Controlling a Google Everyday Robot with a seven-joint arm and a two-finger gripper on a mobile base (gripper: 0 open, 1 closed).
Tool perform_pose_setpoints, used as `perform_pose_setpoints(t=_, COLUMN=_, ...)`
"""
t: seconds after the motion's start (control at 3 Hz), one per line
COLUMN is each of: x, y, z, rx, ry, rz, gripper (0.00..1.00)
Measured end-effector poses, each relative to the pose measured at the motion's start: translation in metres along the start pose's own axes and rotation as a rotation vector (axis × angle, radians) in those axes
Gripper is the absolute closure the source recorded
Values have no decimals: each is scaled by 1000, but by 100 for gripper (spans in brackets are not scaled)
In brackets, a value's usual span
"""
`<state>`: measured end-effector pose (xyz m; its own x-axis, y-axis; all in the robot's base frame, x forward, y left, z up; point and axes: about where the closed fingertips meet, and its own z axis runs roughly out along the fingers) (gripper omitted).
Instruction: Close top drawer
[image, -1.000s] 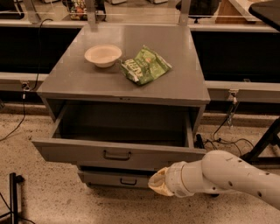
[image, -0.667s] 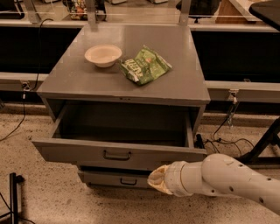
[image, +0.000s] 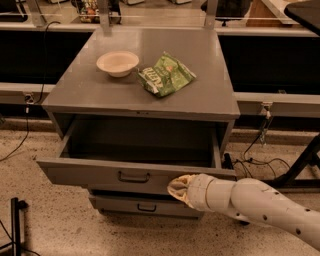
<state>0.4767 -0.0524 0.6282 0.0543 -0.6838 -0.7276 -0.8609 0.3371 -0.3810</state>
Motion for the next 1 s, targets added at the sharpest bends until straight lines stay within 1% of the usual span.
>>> perform_pose_setpoints(t=0.67, x=-7, y=-41, z=28, rx=47, ry=-68, rz=-39, gripper=100)
perform_pose_setpoints(t=1.0, x=-14, y=-68, z=39, rx=59, ry=-56, rz=-62, gripper=100)
